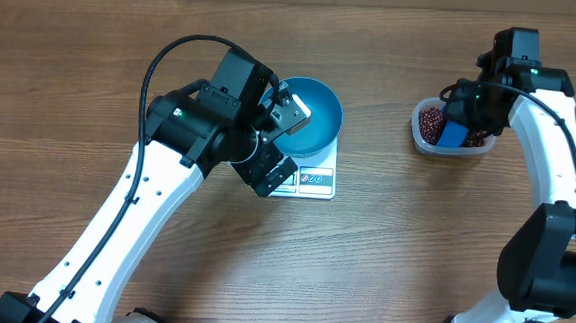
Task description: Scoop item into bowl and weigh 150g on scale
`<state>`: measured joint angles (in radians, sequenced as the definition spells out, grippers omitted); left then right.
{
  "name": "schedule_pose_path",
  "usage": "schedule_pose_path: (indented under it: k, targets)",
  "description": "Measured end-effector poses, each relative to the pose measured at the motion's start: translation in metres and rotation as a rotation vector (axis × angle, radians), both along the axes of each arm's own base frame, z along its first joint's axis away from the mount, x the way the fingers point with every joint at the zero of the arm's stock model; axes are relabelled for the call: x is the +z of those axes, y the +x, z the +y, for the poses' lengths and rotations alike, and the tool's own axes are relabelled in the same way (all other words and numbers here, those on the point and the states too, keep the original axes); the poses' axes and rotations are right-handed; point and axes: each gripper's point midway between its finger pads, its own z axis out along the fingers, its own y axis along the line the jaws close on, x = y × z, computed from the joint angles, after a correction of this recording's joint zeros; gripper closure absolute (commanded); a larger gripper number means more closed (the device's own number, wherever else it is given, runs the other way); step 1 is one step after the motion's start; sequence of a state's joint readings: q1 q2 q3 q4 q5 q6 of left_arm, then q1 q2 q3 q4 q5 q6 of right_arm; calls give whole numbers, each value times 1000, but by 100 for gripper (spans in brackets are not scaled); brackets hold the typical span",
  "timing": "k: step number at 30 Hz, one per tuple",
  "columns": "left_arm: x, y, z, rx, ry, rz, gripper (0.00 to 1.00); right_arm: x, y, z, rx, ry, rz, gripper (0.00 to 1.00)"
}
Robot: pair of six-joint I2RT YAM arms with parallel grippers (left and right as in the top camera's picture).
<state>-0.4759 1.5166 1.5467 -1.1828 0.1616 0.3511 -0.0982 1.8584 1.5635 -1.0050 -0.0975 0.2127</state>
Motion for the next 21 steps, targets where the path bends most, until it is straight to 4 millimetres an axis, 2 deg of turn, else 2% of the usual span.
schedule_pose_path:
  k: [21]
  targets:
    - [0,0,0,0,0,0,0,1,-2,5,-59,79,11,96]
